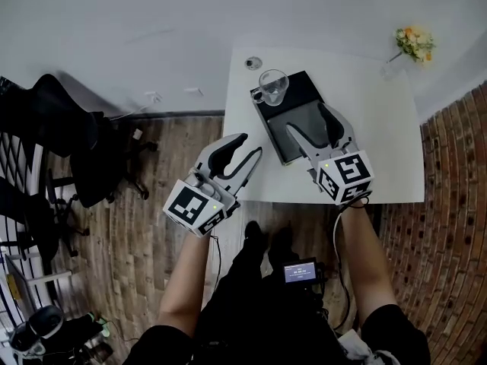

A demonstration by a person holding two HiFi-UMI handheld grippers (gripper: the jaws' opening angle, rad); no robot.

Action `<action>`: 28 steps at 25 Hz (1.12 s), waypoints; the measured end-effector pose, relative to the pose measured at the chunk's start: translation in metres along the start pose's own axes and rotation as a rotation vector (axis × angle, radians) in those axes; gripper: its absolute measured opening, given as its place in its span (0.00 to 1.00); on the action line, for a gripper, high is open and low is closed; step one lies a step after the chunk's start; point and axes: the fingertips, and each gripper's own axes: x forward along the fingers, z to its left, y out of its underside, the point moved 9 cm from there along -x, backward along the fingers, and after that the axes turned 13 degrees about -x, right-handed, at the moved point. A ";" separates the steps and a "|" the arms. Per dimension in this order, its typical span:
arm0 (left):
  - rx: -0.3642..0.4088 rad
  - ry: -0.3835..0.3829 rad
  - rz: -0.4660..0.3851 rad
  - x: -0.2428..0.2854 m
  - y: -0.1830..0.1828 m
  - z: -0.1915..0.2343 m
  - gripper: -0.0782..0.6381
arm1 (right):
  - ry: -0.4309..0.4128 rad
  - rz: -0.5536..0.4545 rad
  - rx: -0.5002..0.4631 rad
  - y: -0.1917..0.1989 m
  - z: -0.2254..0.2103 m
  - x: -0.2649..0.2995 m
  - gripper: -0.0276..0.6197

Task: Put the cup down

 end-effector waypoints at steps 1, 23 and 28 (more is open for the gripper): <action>0.002 0.003 -0.001 0.000 -0.001 -0.002 0.30 | 0.001 -0.008 -0.008 -0.005 0.001 -0.004 0.61; 0.070 0.083 -0.061 -0.020 -0.045 -0.056 0.30 | -0.002 -0.143 -0.141 -0.099 0.043 -0.091 0.48; 0.093 0.119 -0.078 -0.025 -0.060 -0.071 0.30 | -0.008 -0.160 -0.147 -0.111 0.052 -0.103 0.43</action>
